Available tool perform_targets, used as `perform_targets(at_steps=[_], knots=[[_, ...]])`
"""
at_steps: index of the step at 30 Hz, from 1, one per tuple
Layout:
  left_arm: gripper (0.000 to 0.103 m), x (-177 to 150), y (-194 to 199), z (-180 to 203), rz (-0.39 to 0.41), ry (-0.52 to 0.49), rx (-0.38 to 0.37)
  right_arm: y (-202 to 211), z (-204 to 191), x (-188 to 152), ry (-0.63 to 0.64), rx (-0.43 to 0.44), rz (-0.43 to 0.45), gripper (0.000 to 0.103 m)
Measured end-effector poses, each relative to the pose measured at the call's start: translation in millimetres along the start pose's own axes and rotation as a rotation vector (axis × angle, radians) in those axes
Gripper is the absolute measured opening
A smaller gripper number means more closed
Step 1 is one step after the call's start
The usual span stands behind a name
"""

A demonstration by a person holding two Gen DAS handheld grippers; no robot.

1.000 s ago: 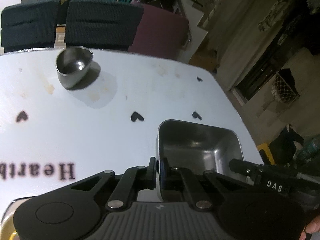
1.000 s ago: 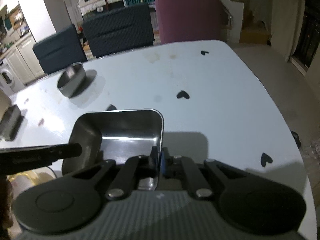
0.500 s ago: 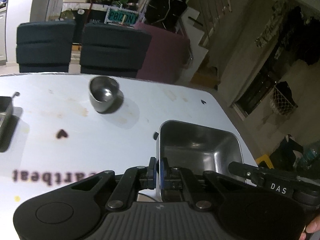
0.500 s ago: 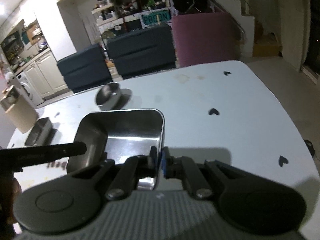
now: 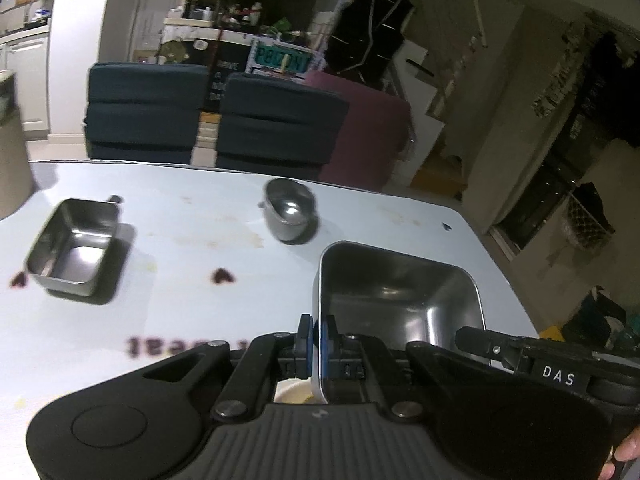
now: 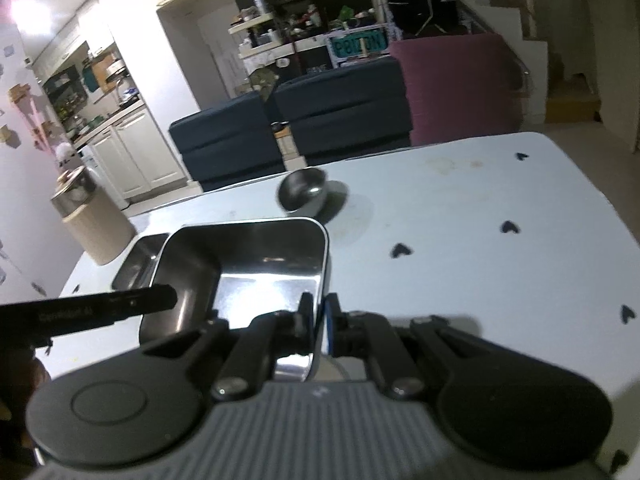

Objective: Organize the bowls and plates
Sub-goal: 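Lift and carry the steel tray with both grippers toward the nested bowls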

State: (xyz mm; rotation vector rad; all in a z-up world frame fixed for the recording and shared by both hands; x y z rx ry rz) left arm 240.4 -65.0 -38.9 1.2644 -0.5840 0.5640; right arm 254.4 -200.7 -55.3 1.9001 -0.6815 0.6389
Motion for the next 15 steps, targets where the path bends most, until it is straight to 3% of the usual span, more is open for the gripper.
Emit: perform_targets(at_steps=[15], knots=[[0.005, -16.6, 36.1, -109.1, -0.004, 0.076, 0.110, -55.5, -77.6, -13.5, 0.035, 0.113, -0.131, 0.007]])
Point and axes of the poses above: each gripper's, at about its wrist camera, not at the fingertips, and y roughly against the way its jaws point, z to its right, x to its top, the point moved 4 cm from there along -y, roughly the way its jaws point, and after that the axes turned 9 degrees about x, right-handed, at the moved point
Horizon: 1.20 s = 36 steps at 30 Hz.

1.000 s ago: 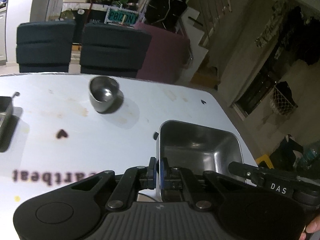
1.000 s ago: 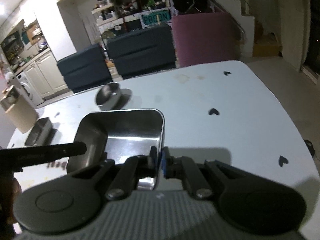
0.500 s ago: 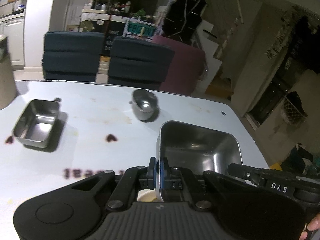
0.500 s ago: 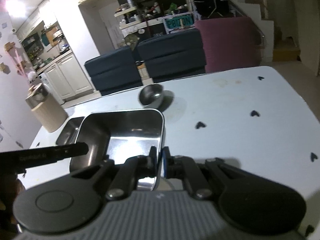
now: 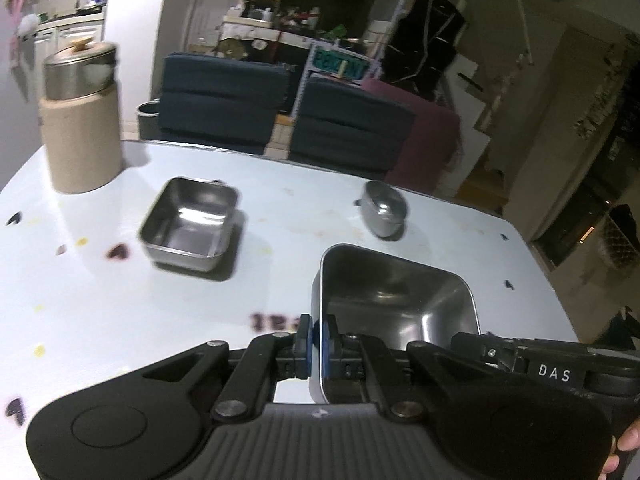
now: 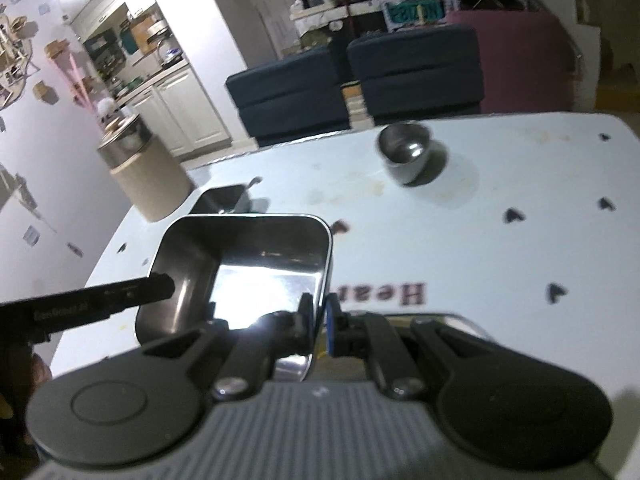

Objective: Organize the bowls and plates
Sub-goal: 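Lift and carry the steel tray with both grippers toward the nested bowls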

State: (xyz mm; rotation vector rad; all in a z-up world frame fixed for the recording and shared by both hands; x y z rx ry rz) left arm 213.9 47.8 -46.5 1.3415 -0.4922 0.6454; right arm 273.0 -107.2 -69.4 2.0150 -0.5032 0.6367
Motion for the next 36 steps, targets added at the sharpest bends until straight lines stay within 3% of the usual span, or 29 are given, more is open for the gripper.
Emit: perform_targets(at_steps=[16, 27, 36], knots=[[0.004, -19.6, -5.5, -80.4, -0.059, 0.054, 0.123, -71.7, -55.7, -16.2, 0.053, 0.040, -0.178, 0.007], [0.004, -44.1, -26.7, -100.6, -0.171, 0.018, 0.174, -104.7, -73.0, -39.0, 0.084, 0.036, -0.294, 0.008], [0.004, -49.9, -34.2, -109.6, -0.196, 0.022, 0.192, -118.6, -79.5, -49.6, 0.094, 0.035, -0.331, 0.008]])
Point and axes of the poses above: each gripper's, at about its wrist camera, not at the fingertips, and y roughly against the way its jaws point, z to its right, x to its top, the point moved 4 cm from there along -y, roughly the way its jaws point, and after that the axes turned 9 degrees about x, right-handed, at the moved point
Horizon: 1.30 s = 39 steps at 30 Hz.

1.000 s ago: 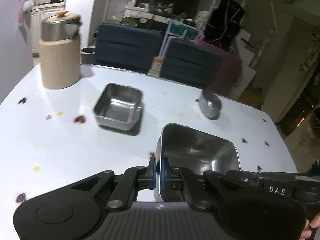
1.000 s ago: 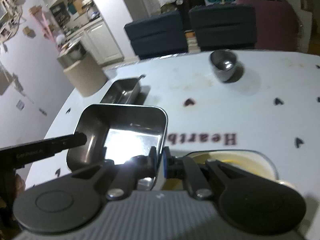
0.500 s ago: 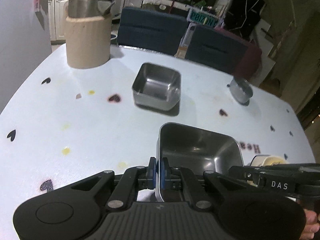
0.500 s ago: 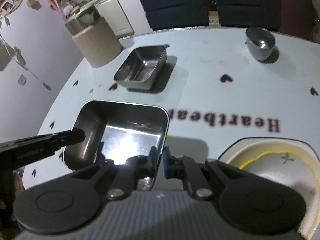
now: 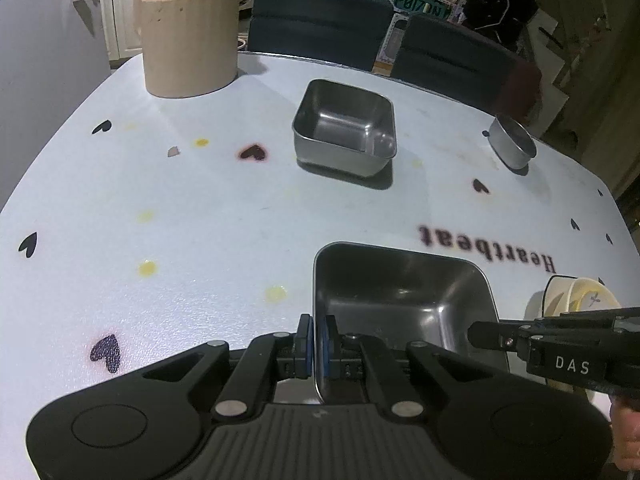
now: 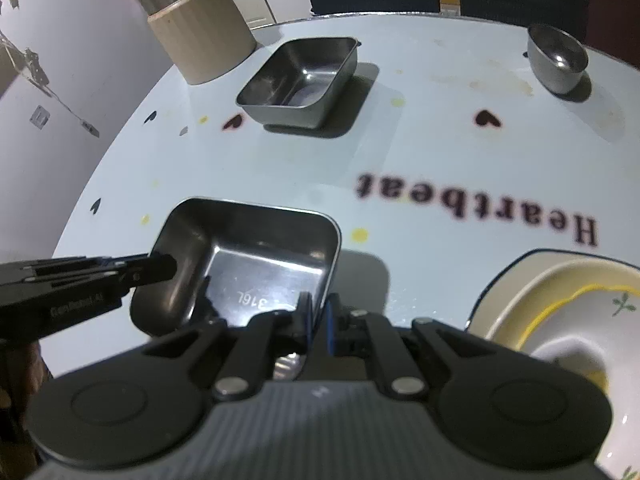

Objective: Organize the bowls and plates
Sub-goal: 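Lift and carry the steel tray with both grippers toward the nested bowls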

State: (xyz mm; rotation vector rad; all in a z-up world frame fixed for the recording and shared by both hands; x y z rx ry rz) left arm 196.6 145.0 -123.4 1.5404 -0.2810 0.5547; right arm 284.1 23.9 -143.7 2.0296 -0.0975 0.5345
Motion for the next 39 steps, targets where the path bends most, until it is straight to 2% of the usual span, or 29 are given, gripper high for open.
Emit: perform_targets(at_steps=[24, 32, 39], knots=[[0.004, -2.8, -20.1, 0.2, -0.031, -0.030, 0.014, -15.2, 6.3, 1.0, -0.058, 0.015, -0.017, 0.010], [0.005, -4.7, -23.5, -2.6, -0.048, -0.011, 0.007, -16.1, 8.2, 1.9, -0.072, 0.023, -0.024, 0.010], [0.010, -5.0, -22.9, -5.7, -0.052, -0.003, 0.005, -16.2, 9.6, 1.6, -0.081, 0.026, -0.027, 0.011]])
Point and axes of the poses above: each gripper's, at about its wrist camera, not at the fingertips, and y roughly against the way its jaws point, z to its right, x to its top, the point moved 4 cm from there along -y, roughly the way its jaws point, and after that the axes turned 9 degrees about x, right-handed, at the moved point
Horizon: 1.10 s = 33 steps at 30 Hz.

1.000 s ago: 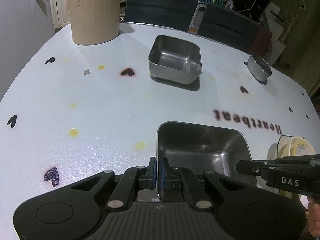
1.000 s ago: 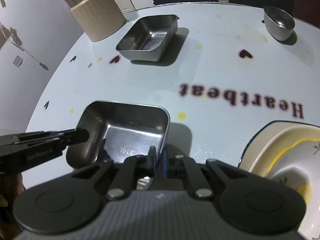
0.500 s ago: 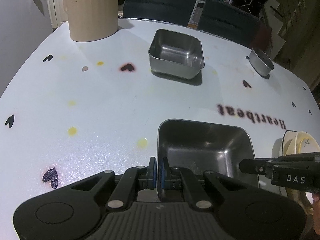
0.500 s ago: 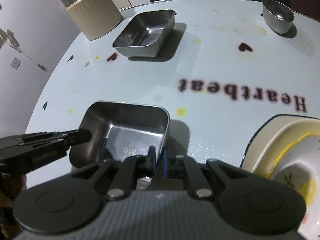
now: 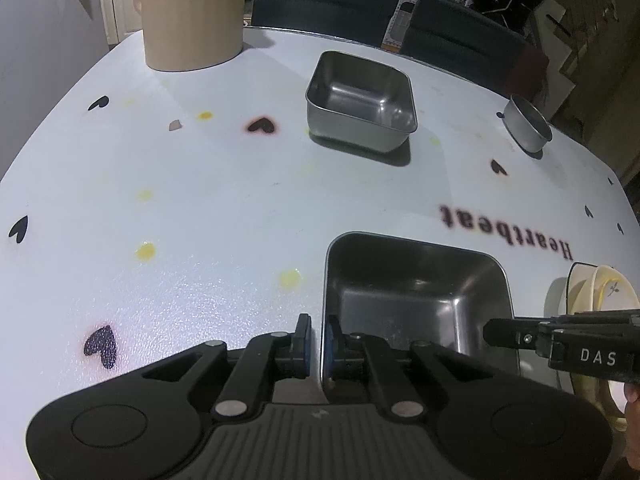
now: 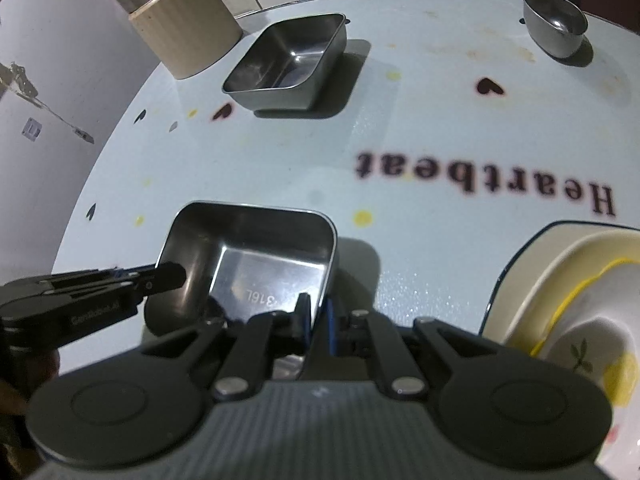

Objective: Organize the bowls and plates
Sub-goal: 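Lift and carry the steel tray with both grippers toward the nested bowls, then lower the steel tray onto the table and open both grippers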

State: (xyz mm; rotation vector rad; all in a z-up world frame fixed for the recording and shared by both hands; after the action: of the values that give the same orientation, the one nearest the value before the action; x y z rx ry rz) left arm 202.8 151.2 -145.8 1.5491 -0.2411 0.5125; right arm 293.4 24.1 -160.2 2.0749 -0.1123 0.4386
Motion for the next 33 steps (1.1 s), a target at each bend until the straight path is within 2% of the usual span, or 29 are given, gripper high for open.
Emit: perform_targets(at_steps=[7, 9, 11, 14, 19, 24, 28, 30, 33], knots=[[0.017, 2.9, 7.3, -2.4, 0.013, 0.012, -0.014, 4.0, 1.3, 0.4, -0.003, -0.007, 0.018, 0.014], [0.024, 4.1, 9.9, -2.1, 0.017, 0.016, -0.017, 6.6, 1.2, 1.1, 0.000, -0.011, 0.029, 0.018], [0.024, 4.9, 12.4, -0.7, 0.019, 0.015, -0.017, 8.3, 1.4, 0.6, -0.002, -0.007, 0.030, 0.025], [0.026, 3.5, 15.3, 1.1, 0.013, 0.016, -0.015, 9.7, 0.4, -0.7, 0.008, -0.003, 0.026, 0.029], [0.044, 4.3, 22.8, 3.3, 0.023, 0.016, -0.011, 15.2, -4.4, 0.9, 0.035, -0.003, 0.033, 0.045], [0.079, 11.3, 36.9, 4.8, 0.056, 0.037, -0.015, 30.6, -9.6, 4.9, 0.065, 0.002, 0.082, 0.061], [0.092, 21.0, 48.9, 6.1, 0.092, 0.053, -0.010, 44.9, -7.3, 9.9, 0.062, -0.001, 0.135, 0.071], [0.098, 27.4, 53.1, 6.4, 0.109, 0.061, -0.009, 52.3, -4.4, 13.5, 0.062, -0.004, 0.161, 0.078], [0.101, 39.3, 57.3, 7.7, 0.139, 0.076, -0.003, 62.7, 0.5, 19.2, 0.065, -0.018, 0.202, 0.093]])
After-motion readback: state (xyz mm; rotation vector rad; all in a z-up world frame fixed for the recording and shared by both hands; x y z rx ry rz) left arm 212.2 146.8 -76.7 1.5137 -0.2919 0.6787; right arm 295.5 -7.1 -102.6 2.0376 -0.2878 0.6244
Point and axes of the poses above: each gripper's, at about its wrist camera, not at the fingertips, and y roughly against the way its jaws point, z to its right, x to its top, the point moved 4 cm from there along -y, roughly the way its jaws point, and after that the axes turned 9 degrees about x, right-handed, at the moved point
